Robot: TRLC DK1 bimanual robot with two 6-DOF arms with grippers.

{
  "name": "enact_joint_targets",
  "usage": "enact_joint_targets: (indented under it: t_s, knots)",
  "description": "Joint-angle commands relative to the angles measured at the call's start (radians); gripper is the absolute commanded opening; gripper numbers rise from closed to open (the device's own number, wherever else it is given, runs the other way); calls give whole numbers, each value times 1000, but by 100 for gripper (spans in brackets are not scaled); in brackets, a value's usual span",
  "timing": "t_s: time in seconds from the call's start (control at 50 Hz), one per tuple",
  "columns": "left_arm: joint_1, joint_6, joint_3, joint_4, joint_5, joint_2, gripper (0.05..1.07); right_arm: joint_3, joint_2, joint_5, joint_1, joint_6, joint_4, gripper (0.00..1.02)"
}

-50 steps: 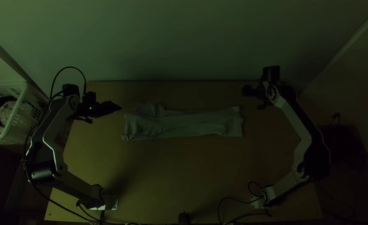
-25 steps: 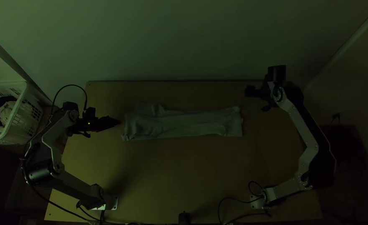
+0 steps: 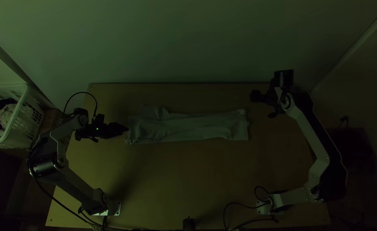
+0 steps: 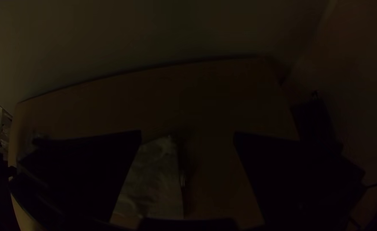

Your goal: Fold the t-shirt

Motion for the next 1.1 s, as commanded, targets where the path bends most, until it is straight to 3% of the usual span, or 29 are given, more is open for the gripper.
enact_joint_targets:
  t_s: [0.0,0.26,0.62,0.8,0.84,0.88,0.98,1.08]
  knots:
    - [-39,-42,-21,14,6,40,103,-28,-24,1,14,-11,-5,99]
    - [-152,-137,-21,32,20,48,103,-42,-30,3,19,-13,-5,99]
    - [-350,-396,-15,225,9,53,103,-100,-54,3,23,-13,-5,99]
    - [-424,-436,-11,264,-112,66,101,-126,-71,3,16,-14,-3,99]
    - [-437,-439,-11,264,-169,69,92,-135,-74,3,12,-14,-3,99]
    - [-445,-440,-12,265,-224,69,77,-146,-76,3,11,-13,-3,99]
    - [-440,-454,-12,284,-316,50,7,-177,-88,3,11,-8,1,99]
    - [-402,-448,-9,260,-324,17,8,-212,-99,3,14,-2,27,99]
